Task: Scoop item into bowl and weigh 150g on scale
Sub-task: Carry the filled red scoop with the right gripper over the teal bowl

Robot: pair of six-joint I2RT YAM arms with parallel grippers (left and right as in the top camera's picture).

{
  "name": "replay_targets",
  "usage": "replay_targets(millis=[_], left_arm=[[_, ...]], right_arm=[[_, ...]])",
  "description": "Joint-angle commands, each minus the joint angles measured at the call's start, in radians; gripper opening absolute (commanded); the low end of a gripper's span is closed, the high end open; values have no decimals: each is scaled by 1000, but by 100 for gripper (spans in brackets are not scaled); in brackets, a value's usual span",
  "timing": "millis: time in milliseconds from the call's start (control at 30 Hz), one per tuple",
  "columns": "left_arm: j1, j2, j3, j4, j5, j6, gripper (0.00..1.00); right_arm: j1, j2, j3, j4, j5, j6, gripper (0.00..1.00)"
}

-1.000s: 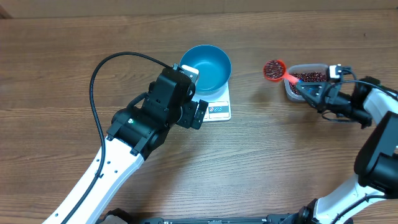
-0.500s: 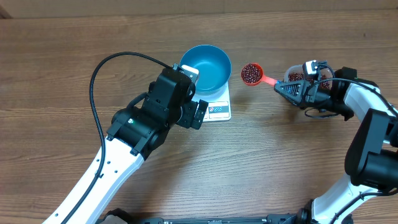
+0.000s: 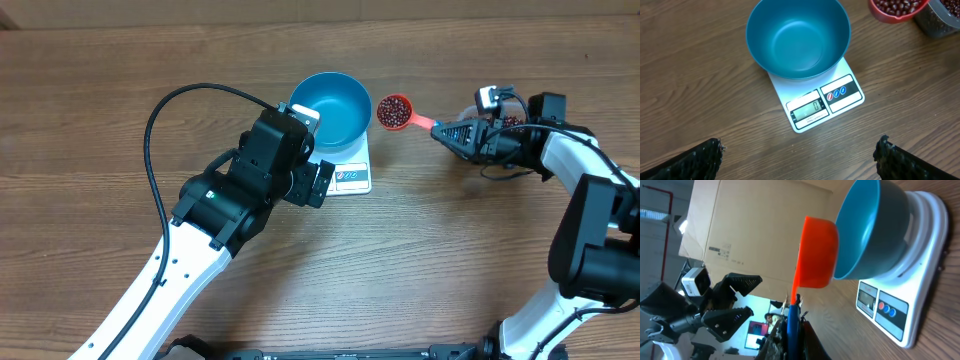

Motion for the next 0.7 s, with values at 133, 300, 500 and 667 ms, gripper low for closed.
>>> replay_targets(millis=[133, 300, 500, 667], left_arm=[[5, -11, 16, 0, -9, 4, 99], [5, -11, 16, 0, -9, 4, 99], [5, -11, 16, 0, -9, 4, 100], [5, -11, 16, 0, -9, 4, 100]], right_arm=[[50, 3, -2, 143, -29, 192, 4], [74, 3, -2, 217, 32, 281, 4], [116, 3, -2, 328, 90, 389, 4], [144, 3, -2, 402, 111, 435, 4]])
